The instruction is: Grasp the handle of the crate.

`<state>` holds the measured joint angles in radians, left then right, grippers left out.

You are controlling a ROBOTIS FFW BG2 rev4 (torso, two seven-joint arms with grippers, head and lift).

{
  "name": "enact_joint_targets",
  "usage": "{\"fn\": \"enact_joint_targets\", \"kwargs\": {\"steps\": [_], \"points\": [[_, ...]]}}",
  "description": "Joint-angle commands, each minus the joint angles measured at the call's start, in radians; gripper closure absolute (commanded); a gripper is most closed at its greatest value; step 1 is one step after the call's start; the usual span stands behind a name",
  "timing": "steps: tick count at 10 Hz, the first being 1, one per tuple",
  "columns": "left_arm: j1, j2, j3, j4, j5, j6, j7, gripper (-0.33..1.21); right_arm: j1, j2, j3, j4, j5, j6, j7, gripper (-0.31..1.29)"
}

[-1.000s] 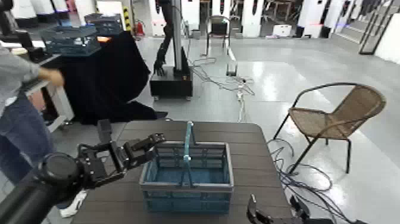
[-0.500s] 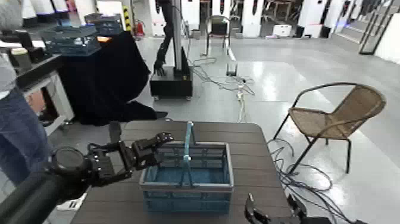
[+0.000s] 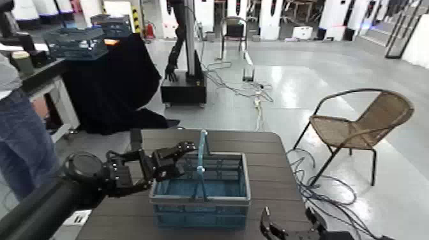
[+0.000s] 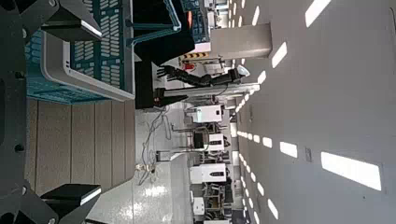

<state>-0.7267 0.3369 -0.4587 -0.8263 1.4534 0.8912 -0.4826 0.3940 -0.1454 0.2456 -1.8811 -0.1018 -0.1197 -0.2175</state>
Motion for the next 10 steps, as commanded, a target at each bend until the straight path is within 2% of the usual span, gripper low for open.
{"fn": "enact_joint_targets", "kwargs": {"steps": [1, 2, 3, 4, 6, 7, 8, 10], "points": [[-0.019, -0.01, -0.04, 0.023, 0.007, -0.009, -0.025, 0.11, -0.003, 0.0, 0.003, 0.002, -0.002, -0.002, 0.001, 0.15], [-0.027, -0.012, -0.054, 0.032, 0.007, -0.018, -0.042, 0.15, -0.003, 0.0, 0.003, 0.004, -0.002, -0.003, 0.001, 0.15], [-0.031, -0.013, -0.063, 0.042, 0.007, -0.037, -0.059, 0.32, -0.003, -0.003, 0.003, 0.004, -0.002, -0.005, 0.001, 0.15], [-0.034, -0.013, -0.069, 0.052, 0.007, -0.051, -0.07, 0.63, -0.004, -0.003, 0.001, 0.004, -0.002, -0.006, 0.001, 0.15], [-0.039, -0.018, -0.081, 0.058, 0.007, -0.06, -0.091, 0.99, -0.006, -0.006, 0.003, 0.005, -0.004, -0.006, 0.003, 0.15], [-0.039, -0.018, -0.083, 0.059, 0.007, -0.06, -0.091, 1.07, -0.006, -0.008, 0.003, 0.005, -0.006, -0.006, 0.003, 0.15], [-0.039, -0.018, -0.086, 0.059, 0.007, -0.06, -0.094, 1.08, -0.007, -0.008, 0.003, 0.005, -0.007, -0.006, 0.003, 0.15], [-0.039, -0.019, -0.089, 0.059, 0.007, -0.058, -0.097, 1.19, -0.007, -0.011, 0.001, 0.007, -0.012, -0.008, 0.004, 0.15]]}}
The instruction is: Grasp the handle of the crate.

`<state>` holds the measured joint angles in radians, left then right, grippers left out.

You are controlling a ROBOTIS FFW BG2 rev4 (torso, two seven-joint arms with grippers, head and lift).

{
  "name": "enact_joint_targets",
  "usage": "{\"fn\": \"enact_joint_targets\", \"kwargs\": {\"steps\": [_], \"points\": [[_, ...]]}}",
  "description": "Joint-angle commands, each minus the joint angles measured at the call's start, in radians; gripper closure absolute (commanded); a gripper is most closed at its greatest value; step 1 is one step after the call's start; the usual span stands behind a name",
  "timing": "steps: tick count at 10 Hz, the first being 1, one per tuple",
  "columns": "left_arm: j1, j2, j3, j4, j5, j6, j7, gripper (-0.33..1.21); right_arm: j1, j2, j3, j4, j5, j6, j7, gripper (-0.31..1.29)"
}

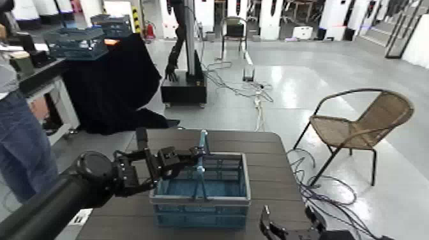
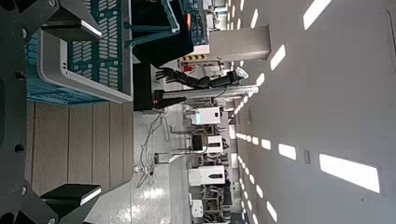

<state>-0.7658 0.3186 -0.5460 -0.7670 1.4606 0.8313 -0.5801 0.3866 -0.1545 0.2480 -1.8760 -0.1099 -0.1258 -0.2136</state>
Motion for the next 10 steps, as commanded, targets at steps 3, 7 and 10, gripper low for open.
{"fn": "enact_joint_targets", "kwargs": {"steps": [3, 7, 10], "points": [[0.017, -0.003, 0.009, -0.009, 0.0, 0.005, -0.017, 1.19, 0.003, -0.002, -0.007, 0.001, -0.007, -0.001, 0.0, 0.15], [0.114, 0.014, 0.11, -0.149, -0.002, 0.055, 0.066, 1.19, 0.012, 0.001, -0.015, -0.005, -0.007, -0.001, -0.003, 0.15], [0.238, 0.028, 0.204, -0.356, 0.06, 0.091, 0.195, 1.19, 0.015, 0.006, -0.022, -0.005, -0.005, -0.008, -0.006, 0.15]]}}
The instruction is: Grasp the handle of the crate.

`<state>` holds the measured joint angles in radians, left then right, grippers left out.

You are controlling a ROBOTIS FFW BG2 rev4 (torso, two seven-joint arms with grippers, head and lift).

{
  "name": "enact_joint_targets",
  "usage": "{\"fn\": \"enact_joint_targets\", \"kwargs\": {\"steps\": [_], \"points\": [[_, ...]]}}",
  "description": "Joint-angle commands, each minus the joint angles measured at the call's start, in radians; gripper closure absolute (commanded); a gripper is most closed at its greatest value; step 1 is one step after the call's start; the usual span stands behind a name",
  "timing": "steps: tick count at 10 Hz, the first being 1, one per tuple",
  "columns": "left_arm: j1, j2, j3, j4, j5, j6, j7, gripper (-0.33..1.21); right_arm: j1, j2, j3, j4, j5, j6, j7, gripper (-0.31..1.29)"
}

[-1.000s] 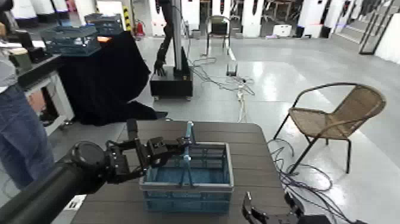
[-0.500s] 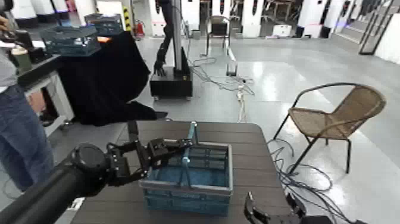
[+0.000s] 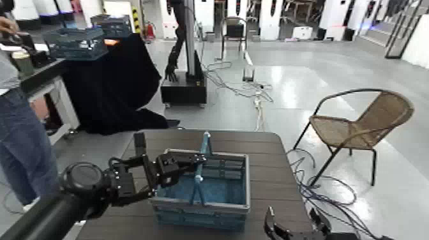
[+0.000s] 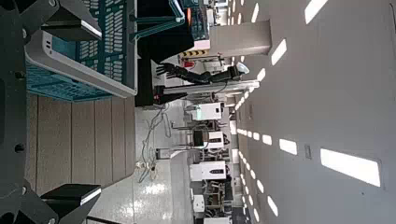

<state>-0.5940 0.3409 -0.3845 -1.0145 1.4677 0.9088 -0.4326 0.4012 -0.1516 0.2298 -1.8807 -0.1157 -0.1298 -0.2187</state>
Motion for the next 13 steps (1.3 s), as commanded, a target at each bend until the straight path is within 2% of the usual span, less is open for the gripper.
{"fn": "enact_joint_targets", "kwargs": {"steps": [1, 3, 5, 9, 13], "points": [[0.103, 0.007, 0.065, -0.173, 0.079, 0.024, 0.092, 1.19, 0.001, 0.003, -0.006, 0.0, 0.002, -0.008, -0.002, 0.15], [0.174, 0.017, 0.095, -0.283, 0.137, 0.036, 0.164, 1.19, 0.001, 0.003, -0.006, 0.002, 0.005, -0.014, -0.005, 0.15], [0.253, 0.018, 0.139, -0.391, 0.209, 0.039, 0.276, 1.19, 0.001, 0.003, -0.007, 0.005, 0.005, -0.021, -0.011, 0.15], [0.378, -0.022, 0.2, -0.539, 0.295, 0.038, 0.382, 1.19, 0.004, 0.007, -0.01, 0.009, 0.005, -0.033, -0.018, 0.15], [0.487, -0.057, 0.223, -0.616, 0.373, 0.044, 0.473, 1.19, 0.007, 0.01, -0.014, 0.011, 0.007, -0.041, -0.024, 0.15]]}}
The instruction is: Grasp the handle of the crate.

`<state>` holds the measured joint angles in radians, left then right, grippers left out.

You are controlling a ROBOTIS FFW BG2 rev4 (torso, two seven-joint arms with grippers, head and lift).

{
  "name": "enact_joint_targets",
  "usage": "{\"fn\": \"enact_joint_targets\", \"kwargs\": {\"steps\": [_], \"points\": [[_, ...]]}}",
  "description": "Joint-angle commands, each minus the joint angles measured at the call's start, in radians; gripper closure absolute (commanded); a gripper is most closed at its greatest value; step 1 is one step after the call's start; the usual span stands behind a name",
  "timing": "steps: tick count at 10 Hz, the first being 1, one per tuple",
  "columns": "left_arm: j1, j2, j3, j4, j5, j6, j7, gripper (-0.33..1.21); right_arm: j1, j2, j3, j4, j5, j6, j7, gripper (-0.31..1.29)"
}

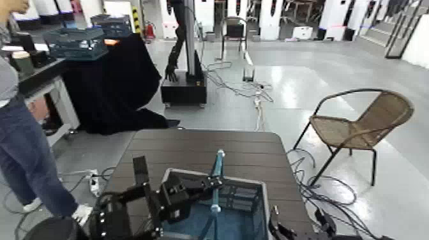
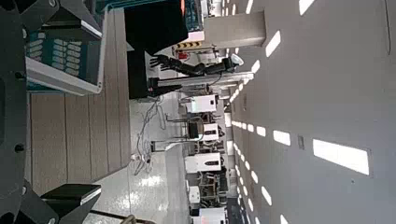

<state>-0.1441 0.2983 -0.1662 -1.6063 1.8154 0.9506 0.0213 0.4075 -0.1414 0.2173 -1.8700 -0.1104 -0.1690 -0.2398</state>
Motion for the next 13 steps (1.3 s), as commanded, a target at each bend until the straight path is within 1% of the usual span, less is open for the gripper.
{"fn": "enact_joint_targets", "kwargs": {"steps": [1, 4, 5, 10, 13], "points": [[0.058, -0.025, 0.013, -0.038, 0.041, -0.001, 0.032, 1.19, 0.002, 0.0, -0.001, 0.0, 0.003, -0.003, -0.004, 0.15], [0.127, -0.062, 0.057, -0.087, 0.068, -0.006, 0.058, 1.19, 0.01, 0.006, -0.006, -0.001, 0.014, -0.017, -0.009, 0.15], [0.146, -0.068, 0.063, -0.1, 0.078, -0.009, 0.063, 1.19, 0.01, 0.008, -0.007, -0.003, 0.021, -0.018, -0.007, 0.15], [0.17, -0.074, 0.059, -0.104, 0.107, -0.004, 0.065, 1.19, 0.008, 0.009, -0.004, -0.005, 0.026, -0.006, -0.009, 0.15], [0.175, -0.079, 0.059, -0.103, 0.114, -0.006, 0.06, 1.19, 0.008, 0.008, -0.004, -0.003, 0.018, 0.006, -0.009, 0.15]]}}
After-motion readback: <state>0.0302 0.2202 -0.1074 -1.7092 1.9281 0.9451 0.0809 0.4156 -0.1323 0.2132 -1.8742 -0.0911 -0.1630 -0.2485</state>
